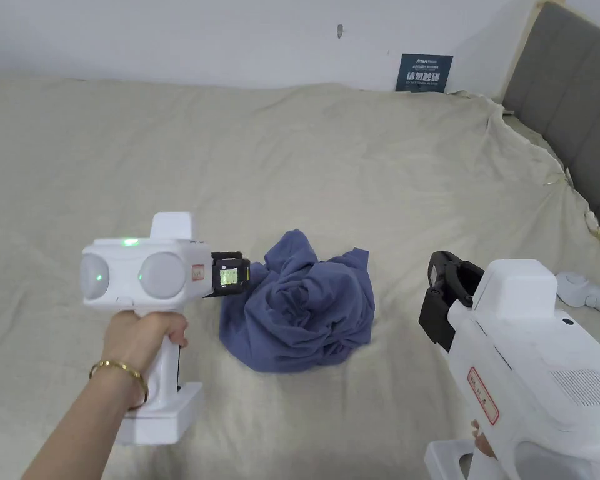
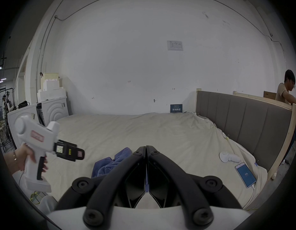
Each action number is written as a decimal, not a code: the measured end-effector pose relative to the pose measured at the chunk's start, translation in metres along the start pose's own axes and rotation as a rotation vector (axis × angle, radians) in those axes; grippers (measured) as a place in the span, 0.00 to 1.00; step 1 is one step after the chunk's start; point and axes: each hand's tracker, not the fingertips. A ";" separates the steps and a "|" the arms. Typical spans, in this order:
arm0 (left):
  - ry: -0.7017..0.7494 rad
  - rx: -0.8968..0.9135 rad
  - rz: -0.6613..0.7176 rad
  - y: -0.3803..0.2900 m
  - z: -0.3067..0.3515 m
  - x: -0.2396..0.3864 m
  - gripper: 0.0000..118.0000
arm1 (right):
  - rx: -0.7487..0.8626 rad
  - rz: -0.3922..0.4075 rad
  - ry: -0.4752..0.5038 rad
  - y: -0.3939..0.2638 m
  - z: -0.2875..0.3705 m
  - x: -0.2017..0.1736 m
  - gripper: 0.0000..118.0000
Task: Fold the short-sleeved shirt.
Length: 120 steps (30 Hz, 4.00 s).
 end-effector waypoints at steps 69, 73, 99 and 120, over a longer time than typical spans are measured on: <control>-0.065 0.023 0.247 -0.032 -0.039 -0.039 0.00 | -0.780 -0.144 0.003 0.007 -0.335 0.049 0.04; -0.072 0.068 0.285 -0.021 -0.015 -0.049 0.00 | -0.675 -0.141 0.049 0.053 -0.280 0.080 0.04; 0.061 0.650 0.109 0.225 0.256 -0.075 0.00 | -0.050 -0.033 -0.157 0.338 -0.046 0.181 0.04; 0.256 0.491 0.010 0.400 0.104 -0.036 0.00 | -0.005 -0.055 -0.409 0.424 -0.227 0.218 0.04</control>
